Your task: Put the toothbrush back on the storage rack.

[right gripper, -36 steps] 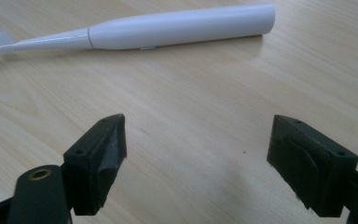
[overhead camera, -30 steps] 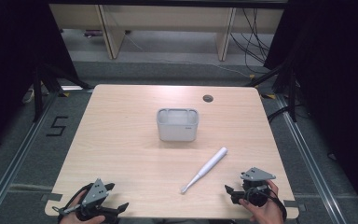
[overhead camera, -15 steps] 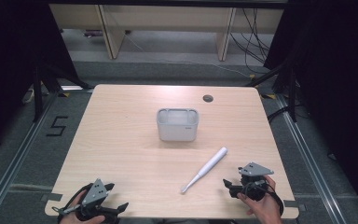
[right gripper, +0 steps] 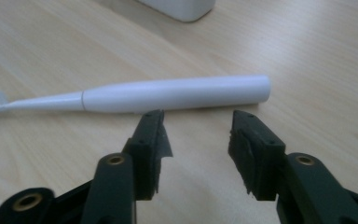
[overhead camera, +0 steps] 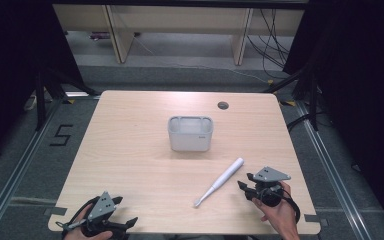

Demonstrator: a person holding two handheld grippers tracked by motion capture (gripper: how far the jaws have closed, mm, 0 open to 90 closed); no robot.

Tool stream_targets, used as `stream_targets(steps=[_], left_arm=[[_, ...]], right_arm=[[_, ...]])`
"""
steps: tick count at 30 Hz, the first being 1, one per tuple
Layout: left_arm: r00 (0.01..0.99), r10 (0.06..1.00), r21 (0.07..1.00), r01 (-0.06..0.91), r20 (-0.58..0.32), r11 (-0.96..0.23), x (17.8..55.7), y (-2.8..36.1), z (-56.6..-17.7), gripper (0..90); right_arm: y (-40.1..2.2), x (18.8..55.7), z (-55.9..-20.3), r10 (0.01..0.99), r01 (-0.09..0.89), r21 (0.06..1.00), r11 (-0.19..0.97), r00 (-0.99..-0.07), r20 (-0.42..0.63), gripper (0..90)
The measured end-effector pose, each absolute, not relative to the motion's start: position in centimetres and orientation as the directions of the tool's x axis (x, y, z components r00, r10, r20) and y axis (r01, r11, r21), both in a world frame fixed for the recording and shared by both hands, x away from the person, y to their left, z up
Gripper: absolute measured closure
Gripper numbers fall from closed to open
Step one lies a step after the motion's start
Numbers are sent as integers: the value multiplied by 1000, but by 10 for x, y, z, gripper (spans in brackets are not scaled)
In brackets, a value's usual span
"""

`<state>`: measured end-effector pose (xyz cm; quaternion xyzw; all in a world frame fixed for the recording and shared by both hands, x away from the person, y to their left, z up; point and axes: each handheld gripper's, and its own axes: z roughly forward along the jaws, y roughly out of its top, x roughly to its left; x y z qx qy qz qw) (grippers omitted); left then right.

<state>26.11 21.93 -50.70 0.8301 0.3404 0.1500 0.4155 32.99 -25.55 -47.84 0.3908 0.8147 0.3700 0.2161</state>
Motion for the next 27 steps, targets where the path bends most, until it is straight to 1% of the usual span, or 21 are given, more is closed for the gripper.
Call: stream_targets(steps=[1,2,3,4,5,6,7,8,9,10,11,12,13,14,19,21,22,23,24,26,27], left_arm=[[725,688,785,439,-22,-437,261,220,-506,150],[726,687,796,436,-35,-421,262,220,-508,150],[726,687,796,436,-35,-421,262,220,-508,150],[726,687,790,440,-32,-428,261,220,-507,150],[726,687,789,440,-32,-428,261,220,-507,150],[734,679,783,435,-21,-445,262,221,-506,150],[727,686,791,440,-35,-425,261,220,-507,150],[722,691,788,441,-28,-429,261,220,-507,150],[724,690,788,432,-14,-438,262,220,-507,150],[732,682,790,421,-5,-446,263,221,-507,150],[732,681,794,421,-12,-438,263,221,-507,150],[722,691,795,441,-39,-416,261,219,-507,149],[726,687,788,442,-33,-429,261,220,-507,150],[725,687,789,441,-33,-427,261,220,-507,150],[727,686,788,438,-26,-434,262,221,-507,150],[727,686,791,433,-24,-432,262,221,-507,150],[722,691,795,440,-37,-418,261,220,-507,150],[722,691,795,441,-39,-417,261,220,-507,150],[724,688,793,443,-41,-419,261,220,-507,150],[726,686,790,442,-36,-426,261,220,-507,150],[726,686,790,441,-36,-425,261,220,-507,150]], right_arm=[[-254,332,-477,802,473,778,413,-593,-65,627],[-252,336,-476,805,486,781,392,-593,-35,681],[-252,336,-476,805,486,781,392,-593,-35,681],[-251,341,-476,796,470,786,402,-604,-46,718],[-251,341,-476,796,470,786,402,-604,-46,718],[-249,342,-476,805,482,786,388,-593,-34,740],[-249,346,-476,797,450,799,398,-601,-59,764],[-248,348,-476,795,447,803,395,-604,-55,783],[-246,348,-475,807,471,800,372,-589,-28,802],[-247,353,-475,799,446,806,389,-599,-53,819],[-246,353,-474,809,464,802,376,-587,-40,832],[-246,357,-474,798,444,807,389,-600,-55,847],[-246,361,-475,795,436,810,391,-604,-59,860],[-245,364,-475,806,439,809,390,-588,-69,872],[-242,374,-478,799,437,801,409,-596,-83,895],[-240,377,-479,807,451,797,401,-585,-75,898],[-238,379,-479,807,459,792,403,-586,-71,899],[-239,383,-480,795,431,796,425,-598,-101,900],[-236,385,-480,808,459,789,408,-584,-78,900],[-236,387,-482,803,446,792,418,-590,-92,900],[-234,388,-482,812,471,786,400,-580,-65,900]])
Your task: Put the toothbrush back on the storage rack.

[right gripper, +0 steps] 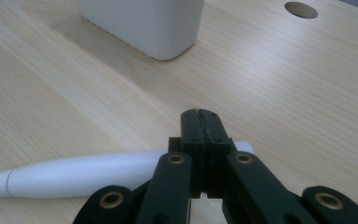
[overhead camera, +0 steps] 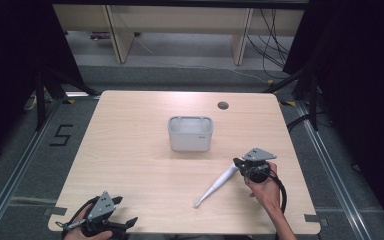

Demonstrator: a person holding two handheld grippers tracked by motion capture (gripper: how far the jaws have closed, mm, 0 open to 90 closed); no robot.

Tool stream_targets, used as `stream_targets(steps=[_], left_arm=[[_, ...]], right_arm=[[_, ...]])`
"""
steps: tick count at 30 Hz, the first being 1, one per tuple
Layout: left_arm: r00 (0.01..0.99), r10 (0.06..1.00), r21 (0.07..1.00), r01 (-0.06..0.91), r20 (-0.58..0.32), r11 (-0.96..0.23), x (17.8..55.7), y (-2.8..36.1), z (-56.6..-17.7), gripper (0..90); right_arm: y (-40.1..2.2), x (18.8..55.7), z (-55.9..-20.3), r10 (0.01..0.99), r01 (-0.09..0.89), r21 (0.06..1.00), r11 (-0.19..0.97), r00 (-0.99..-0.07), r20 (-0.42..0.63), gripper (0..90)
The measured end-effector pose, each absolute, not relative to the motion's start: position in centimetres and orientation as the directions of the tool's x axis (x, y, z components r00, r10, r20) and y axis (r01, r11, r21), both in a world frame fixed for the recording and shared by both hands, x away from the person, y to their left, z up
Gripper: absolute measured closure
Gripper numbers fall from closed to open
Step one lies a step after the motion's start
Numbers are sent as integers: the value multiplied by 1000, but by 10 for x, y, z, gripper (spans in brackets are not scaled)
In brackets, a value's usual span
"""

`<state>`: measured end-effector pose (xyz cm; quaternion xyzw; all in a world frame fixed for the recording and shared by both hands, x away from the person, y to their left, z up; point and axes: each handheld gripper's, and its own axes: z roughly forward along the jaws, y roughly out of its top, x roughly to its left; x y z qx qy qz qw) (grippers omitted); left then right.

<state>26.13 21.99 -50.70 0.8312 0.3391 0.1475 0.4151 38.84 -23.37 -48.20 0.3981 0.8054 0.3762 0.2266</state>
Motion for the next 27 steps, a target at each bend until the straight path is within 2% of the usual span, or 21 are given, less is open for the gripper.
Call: stream_targets(steps=[1,4,6,7,9,10,13,15,16,19,25,27], left_arm=[[727,686,790,441,-36,-426,261,220,-507,150],[724,689,794,443,-42,-417,261,220,-507,150],[742,670,789,406,9,-460,264,222,-507,150],[725,688,794,438,-35,-422,261,220,-507,150],[723,689,799,438,-40,-413,261,219,-508,150],[739,673,788,412,5,-458,264,222,-507,150],[725,688,798,436,-37,-417,262,220,-508,150],[729,684,798,424,-20,-429,262,220,-508,150],[745,667,783,404,19,-474,264,223,-506,150],[734,678,785,434,-23,-442,262,221,-507,150],[747,665,785,396,27,-477,264,223,-506,150],[733,680,787,434,-26,-438,261,220,-506,150]], right_arm=[[-235,392,-483,795,442,786,432,-598,-101,900],[-233,397,-487,799,455,779,432,-594,-96,900],[-233,399,-488,804,471,771,429,-588,-88,900],[-233,402,-488,798,450,776,441,-593,-110,900],[-231,403,-488,810,472,776,419,-581,-85,900],[-231,404,-488,806,469,773,428,-585,-91,900],[-230,408,-489,802,470,766,439,-589,-98,900],[-228,411,-492,799,472,759,449,-593,-104,900],[-227,412,-492,803,480,757,442,-588,-96,900],[-225,415,-495,803,486,750,449,-588,-100,900],[-225,420,-497,804,499,739,453,-586,-97,900],[-227,420,-497,801,500,734,459,-590,-100,899]])
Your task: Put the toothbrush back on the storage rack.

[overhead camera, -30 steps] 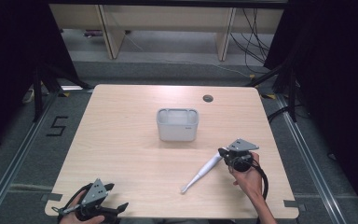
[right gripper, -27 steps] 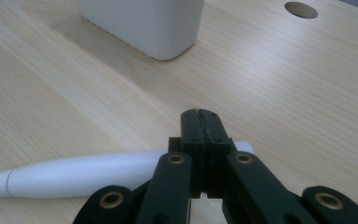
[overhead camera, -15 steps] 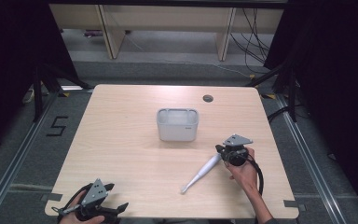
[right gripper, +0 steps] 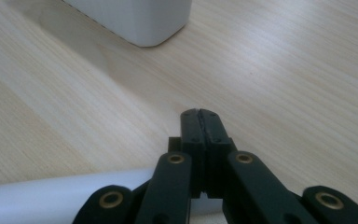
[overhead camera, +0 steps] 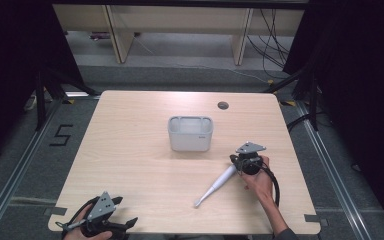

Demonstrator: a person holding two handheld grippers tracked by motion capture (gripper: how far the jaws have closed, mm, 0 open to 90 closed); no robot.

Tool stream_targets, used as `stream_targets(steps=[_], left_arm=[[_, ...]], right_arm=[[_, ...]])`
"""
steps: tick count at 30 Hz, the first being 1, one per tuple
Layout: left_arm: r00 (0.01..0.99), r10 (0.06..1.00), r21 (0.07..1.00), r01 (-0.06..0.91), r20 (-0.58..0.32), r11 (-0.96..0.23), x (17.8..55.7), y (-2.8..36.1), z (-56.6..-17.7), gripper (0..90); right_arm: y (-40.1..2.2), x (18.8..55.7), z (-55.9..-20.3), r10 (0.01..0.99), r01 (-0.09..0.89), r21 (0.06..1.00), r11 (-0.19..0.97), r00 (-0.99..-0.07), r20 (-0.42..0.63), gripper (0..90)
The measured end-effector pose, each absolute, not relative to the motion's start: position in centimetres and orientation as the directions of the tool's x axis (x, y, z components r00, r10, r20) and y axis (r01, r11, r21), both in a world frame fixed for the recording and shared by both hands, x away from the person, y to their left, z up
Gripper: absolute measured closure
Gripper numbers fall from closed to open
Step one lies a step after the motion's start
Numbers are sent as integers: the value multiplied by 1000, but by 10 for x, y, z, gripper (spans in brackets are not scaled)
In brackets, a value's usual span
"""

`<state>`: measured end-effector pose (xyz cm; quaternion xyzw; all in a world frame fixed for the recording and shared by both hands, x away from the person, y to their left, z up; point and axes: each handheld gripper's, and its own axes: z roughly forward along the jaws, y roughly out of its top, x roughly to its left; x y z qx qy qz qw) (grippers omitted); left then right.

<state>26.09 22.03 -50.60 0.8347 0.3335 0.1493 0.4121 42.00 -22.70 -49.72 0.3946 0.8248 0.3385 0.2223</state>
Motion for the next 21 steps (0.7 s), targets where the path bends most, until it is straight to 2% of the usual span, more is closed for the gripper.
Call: stream_targets(steps=[5,9,21], left_arm=[[747,665,784,407,11,-469,263,222,-506,150],[735,678,790,428,-22,-438,261,220,-506,150],[735,678,794,430,-31,-430,261,221,-506,150]], right_arm=[[-228,420,-498,803,507,732,456,-589,-92,898],[-227,418,-498,802,517,723,458,-592,-84,897],[-229,411,-496,800,539,703,464,-596,-71,892]])
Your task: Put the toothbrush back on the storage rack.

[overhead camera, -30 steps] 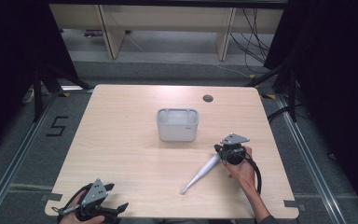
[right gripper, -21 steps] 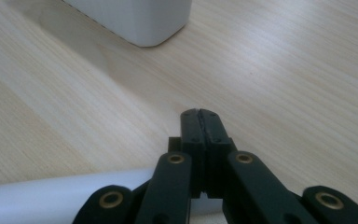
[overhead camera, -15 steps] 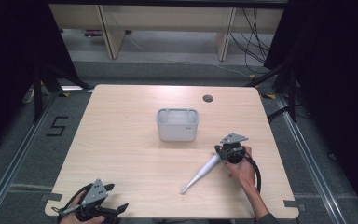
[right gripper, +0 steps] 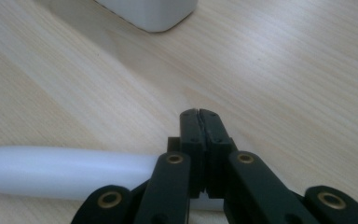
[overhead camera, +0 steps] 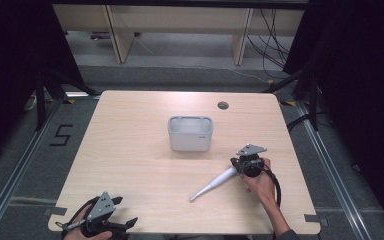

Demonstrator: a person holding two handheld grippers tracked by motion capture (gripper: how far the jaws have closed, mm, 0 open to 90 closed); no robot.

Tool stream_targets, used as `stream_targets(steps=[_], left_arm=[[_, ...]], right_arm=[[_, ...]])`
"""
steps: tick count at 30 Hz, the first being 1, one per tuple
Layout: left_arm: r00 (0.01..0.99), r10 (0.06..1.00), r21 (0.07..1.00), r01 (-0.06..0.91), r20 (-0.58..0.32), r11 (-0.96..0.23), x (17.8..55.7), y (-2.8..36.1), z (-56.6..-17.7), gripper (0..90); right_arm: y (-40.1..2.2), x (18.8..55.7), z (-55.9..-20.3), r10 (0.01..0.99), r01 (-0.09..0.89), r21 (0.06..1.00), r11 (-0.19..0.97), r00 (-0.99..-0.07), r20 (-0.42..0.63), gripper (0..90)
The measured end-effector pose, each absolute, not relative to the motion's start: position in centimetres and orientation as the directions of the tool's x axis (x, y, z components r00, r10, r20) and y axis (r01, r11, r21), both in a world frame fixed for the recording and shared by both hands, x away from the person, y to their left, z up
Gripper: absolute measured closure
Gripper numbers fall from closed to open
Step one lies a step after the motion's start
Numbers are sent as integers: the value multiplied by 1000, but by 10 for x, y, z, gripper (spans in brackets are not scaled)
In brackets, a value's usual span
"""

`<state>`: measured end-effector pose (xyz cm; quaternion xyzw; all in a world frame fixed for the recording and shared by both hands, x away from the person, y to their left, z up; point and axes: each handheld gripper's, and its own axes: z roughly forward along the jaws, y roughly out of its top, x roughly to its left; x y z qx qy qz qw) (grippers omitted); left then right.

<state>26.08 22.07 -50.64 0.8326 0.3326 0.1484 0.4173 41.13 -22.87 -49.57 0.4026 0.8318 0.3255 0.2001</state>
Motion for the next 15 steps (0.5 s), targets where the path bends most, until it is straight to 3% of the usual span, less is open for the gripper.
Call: stream_targets(steps=[15], left_arm=[[738,675,784,429,-19,-448,261,222,-505,150]], right_arm=[[-232,401,-495,792,545,693,472,-607,-63,893]])
